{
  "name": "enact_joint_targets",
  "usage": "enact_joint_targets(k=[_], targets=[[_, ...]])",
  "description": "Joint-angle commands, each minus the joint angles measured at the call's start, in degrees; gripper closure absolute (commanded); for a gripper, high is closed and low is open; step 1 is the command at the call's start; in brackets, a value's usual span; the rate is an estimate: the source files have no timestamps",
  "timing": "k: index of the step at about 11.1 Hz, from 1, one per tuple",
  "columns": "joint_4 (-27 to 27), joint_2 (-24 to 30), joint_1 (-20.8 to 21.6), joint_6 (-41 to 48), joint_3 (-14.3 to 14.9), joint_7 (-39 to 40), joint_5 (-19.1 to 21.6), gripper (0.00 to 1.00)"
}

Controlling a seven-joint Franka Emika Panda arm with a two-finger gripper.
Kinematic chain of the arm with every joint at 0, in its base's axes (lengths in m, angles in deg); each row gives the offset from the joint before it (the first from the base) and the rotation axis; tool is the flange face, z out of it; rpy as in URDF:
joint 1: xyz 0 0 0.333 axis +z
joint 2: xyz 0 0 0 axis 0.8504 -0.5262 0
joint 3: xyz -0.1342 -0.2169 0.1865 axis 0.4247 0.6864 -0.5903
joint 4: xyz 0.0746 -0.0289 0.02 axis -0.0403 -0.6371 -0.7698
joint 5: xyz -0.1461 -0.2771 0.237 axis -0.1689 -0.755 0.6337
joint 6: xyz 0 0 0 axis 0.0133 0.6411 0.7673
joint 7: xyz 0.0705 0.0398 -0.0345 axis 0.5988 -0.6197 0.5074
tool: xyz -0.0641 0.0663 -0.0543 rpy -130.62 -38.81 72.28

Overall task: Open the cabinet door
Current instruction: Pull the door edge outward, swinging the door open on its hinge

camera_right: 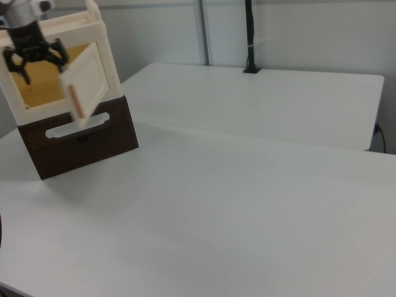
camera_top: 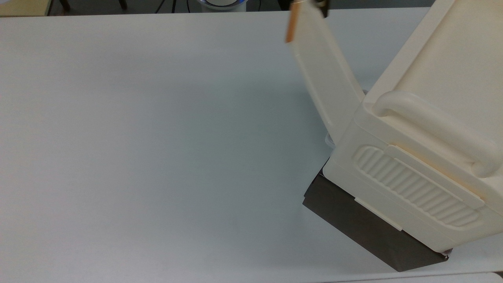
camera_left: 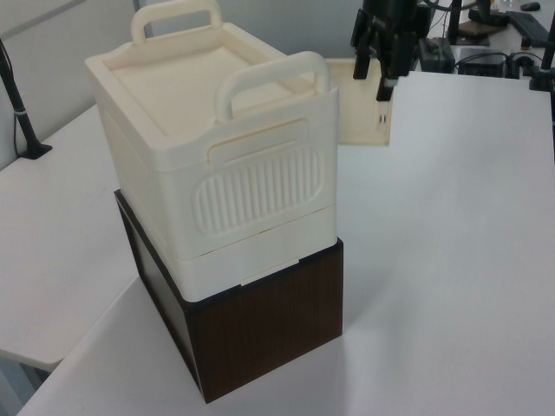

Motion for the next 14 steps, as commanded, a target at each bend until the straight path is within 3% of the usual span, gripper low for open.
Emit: enact_joint_targets(k=[1,5,9,14], targets=[[-1.70,1.32,-5.20,0.74,1.11,-0.53,-0.92,0.00],[-1.87,0.80,-6.79,0.39,3.22,-0.62,-2.42,0.00],[-2.75,-1.92,-8.73,-4.88,3.23,-0.79,-1.89,0.00],[-4.23,-1.93,-11.45,-4.36,3.23,-1.05,-1.80,0.00]])
